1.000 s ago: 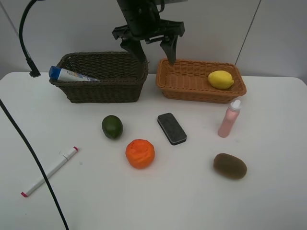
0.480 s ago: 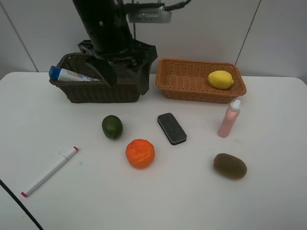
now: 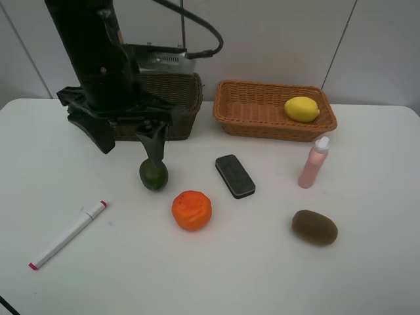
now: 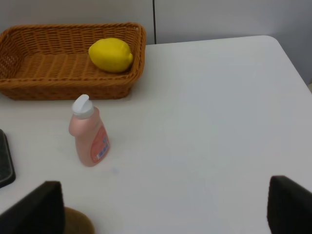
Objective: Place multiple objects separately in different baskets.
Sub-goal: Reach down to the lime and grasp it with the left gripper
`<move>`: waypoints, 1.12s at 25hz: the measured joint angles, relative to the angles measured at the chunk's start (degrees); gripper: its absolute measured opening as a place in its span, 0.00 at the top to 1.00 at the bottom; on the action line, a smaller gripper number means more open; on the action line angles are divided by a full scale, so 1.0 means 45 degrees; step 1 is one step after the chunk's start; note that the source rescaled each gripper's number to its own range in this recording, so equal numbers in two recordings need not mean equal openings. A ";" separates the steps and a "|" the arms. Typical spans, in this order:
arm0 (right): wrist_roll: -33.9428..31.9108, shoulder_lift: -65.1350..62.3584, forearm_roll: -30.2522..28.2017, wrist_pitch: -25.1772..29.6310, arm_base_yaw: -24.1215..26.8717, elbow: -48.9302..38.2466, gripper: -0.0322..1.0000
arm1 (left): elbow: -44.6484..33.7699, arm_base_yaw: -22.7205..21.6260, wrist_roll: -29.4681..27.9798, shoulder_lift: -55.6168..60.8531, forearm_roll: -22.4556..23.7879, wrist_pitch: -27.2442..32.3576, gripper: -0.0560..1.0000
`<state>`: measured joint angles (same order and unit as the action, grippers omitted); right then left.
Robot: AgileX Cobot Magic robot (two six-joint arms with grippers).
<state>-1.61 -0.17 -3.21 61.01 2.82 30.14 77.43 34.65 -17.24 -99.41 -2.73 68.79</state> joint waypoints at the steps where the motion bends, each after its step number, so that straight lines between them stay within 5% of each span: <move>1: 0.0000 0.0000 0.0000 0.0000 0.0000 0.0000 0.02 | -0.0033 -0.0044 -0.0728 0.0000 0.0429 0.0000 0.00; 6: 0.0000 0.0000 0.0000 0.0000 0.0000 0.0000 0.02 | -0.0033 -0.0559 -0.2857 -0.0656 0.0912 -0.0054 0.00; 17: 0.0000 0.0000 -0.0012 0.0000 0.0000 0.0000 0.02 | -0.0033 -0.0813 -0.4083 -0.3337 0.0326 -0.4126 0.00; 28: 0.0000 0.0000 -0.0003 0.0000 0.0000 0.0000 0.02 | -0.0033 -0.0813 -0.4803 -0.3706 0.0607 -0.5192 0.00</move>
<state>-1.61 -0.17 -3.23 61.01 2.82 30.14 77.28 31.00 -38.86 -116.09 0.00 45.43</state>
